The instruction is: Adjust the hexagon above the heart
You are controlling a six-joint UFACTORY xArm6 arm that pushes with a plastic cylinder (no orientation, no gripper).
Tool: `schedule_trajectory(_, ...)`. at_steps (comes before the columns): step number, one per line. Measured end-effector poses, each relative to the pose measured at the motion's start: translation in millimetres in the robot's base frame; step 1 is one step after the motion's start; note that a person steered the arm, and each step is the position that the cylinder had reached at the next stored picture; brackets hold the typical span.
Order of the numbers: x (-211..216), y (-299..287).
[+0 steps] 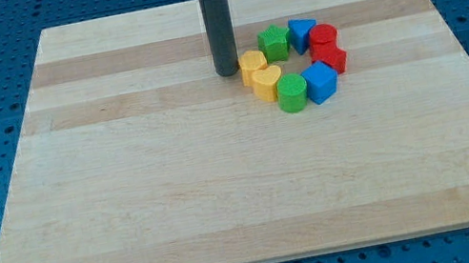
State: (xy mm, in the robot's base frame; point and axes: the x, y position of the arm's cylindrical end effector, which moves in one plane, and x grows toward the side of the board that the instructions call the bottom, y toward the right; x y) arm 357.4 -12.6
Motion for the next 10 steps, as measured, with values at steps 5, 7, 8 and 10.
schedule_trajectory(5, 32.7, -9.4)
schedule_trajectory(7, 32.7, -0.7)
schedule_trajectory(8, 30.7, 5.2)
schedule_trajectory(10, 24.4, 9.9)
